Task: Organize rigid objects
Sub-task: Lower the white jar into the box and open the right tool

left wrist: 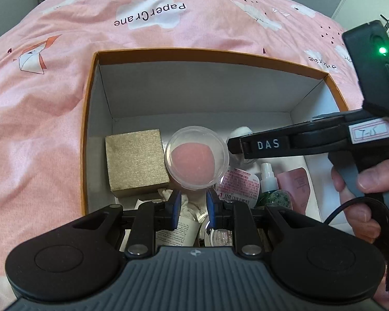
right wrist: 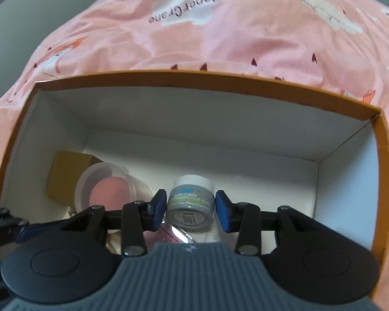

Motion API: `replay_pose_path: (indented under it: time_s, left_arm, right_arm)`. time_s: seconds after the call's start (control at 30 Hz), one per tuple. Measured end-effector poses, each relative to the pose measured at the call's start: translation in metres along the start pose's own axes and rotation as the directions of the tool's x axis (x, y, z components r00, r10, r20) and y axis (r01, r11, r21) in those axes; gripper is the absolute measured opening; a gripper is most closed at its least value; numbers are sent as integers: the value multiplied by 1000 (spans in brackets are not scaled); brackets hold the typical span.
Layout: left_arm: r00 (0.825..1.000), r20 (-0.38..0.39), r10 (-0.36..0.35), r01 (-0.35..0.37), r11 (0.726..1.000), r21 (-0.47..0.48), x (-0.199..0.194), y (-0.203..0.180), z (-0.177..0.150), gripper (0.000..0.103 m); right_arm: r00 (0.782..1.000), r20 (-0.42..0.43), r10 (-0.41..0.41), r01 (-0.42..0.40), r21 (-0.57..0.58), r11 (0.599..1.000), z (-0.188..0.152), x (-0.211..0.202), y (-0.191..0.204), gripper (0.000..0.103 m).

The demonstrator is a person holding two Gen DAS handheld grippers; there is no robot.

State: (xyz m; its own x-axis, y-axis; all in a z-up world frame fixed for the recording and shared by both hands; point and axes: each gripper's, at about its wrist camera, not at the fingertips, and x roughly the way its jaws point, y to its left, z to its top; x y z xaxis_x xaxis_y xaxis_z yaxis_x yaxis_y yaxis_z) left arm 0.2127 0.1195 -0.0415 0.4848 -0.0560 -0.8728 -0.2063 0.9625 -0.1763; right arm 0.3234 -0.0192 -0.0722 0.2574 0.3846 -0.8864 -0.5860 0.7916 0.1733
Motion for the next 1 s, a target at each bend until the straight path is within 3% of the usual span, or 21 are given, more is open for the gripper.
replay_pose_path:
  time_s: [0.2, 0.4, 0.73, 0.87, 1.0]
  left_arm:
    - [1000, -7, -6, 6, 1000, 4, 3, -1, -1, 24]
    - [1000, -13, -13, 13, 1000, -6, 2, -1, -2, 24]
    - [999, -18, -27, 27, 1000, 3, 3, -5, -2, 24]
    - [1000, -15, -22, 22, 1000, -4, 5, -4, -2, 24]
    - [1000, -14, -20, 20, 1000, -13, 6, -3, -3, 24]
  right_arm:
    - [999, 42, 4, -4, -1, 1000, -1, -5, 1, 38]
    - [1000, 7, -18, 18, -18, 1000, -3, -7, 3, 38]
    - [998, 60, -22, 24, -31, 999, 0, -13, 6, 35]
    - [999, 12, -36, 36, -51, 998, -9, -8, 8, 20]
    - [1000, 15, -22, 23, -45, 999, -15, -10, 4, 20]
